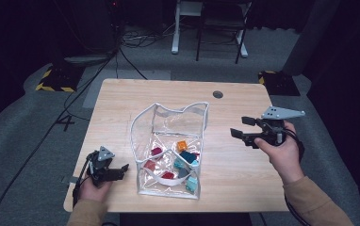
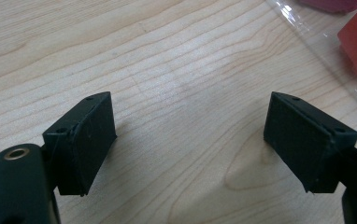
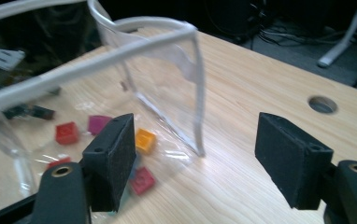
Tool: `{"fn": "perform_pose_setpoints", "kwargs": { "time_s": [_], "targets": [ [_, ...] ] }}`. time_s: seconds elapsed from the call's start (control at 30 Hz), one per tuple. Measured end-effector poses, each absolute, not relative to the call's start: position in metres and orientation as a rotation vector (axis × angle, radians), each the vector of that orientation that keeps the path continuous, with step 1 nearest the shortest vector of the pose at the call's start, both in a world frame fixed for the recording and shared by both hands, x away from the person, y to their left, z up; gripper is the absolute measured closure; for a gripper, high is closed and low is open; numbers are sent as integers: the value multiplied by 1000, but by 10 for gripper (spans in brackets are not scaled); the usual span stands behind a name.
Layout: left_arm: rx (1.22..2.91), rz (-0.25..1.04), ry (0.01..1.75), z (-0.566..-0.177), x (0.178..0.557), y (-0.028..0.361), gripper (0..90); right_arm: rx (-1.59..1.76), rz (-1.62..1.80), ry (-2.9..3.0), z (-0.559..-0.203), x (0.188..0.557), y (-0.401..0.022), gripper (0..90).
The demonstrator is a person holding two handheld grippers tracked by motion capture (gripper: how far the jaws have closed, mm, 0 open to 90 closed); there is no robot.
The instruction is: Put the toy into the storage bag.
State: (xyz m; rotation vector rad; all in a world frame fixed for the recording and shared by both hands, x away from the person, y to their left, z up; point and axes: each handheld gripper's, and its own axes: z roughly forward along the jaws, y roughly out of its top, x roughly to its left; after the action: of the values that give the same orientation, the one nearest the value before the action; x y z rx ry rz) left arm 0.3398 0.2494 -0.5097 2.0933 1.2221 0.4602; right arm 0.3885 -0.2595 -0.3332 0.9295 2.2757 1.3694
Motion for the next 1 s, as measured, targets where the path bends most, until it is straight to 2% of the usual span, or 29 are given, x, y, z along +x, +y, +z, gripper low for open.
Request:
{"fn": "perform_pose_setpoints", "kwargs": {
  "time_s": [0.33, 1.0],
  "targets": [
    [2094, 461, 1221, -510, 340, 249, 171, 1088, 1258, 2263, -368, 392, -298, 288],
    [2094, 461, 1222, -510, 340, 249, 171, 1373, 1043, 2272, -485, 363, -364, 265]
  ]
}}
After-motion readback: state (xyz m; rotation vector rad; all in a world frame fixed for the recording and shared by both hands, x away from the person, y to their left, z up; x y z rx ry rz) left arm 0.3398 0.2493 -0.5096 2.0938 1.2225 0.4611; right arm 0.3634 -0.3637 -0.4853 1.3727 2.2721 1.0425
